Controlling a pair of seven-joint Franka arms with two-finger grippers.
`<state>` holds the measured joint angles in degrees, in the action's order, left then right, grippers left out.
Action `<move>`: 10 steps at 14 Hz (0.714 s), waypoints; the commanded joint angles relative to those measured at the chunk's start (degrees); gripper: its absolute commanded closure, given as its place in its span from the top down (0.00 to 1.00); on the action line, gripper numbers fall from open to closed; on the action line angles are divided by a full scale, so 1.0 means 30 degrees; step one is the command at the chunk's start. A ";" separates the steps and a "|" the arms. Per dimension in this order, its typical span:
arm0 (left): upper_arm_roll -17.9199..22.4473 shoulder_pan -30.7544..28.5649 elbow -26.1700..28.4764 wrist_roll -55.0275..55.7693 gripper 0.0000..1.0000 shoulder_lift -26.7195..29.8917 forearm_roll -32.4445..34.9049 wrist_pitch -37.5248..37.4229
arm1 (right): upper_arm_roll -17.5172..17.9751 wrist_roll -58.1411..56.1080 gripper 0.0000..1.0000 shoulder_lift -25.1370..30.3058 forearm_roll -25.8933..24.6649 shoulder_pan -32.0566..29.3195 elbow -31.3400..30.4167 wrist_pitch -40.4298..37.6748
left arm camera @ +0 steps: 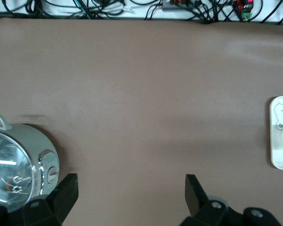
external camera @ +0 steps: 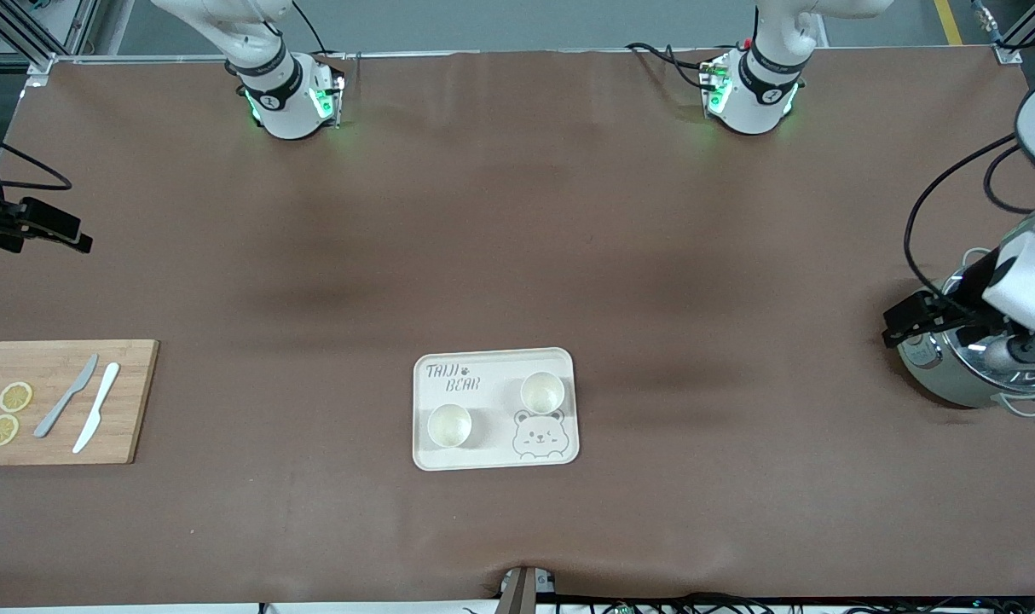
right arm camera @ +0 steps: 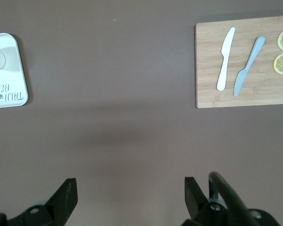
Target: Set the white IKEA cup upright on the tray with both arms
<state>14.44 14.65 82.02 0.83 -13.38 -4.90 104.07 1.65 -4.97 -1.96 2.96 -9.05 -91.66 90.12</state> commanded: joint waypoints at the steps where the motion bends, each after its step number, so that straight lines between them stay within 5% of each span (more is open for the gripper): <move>1: -0.0067 -0.0226 -0.0561 -0.0190 1.00 -0.0082 0.0401 -0.0589 | 0.0064 0.0045 1.00 0.0156 -0.0107 -0.0088 -0.0153 0.0077; 5: -0.0505 -0.1277 -0.1203 -0.0190 1.00 -0.0140 0.0284 -0.1028 | 0.0064 0.0045 1.00 0.0185 -0.0107 -0.0059 0.0054 -0.0041; 10: -0.4546 -0.4998 -0.1878 -0.0132 1.00 -0.0317 0.0489 -0.1029 | 0.0152 0.0075 1.00 0.0215 -0.0078 0.0058 0.0112 -0.0158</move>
<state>4.27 2.66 78.95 0.83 -13.37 -4.81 102.43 1.89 -4.97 -1.96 2.96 -8.98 -91.50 90.09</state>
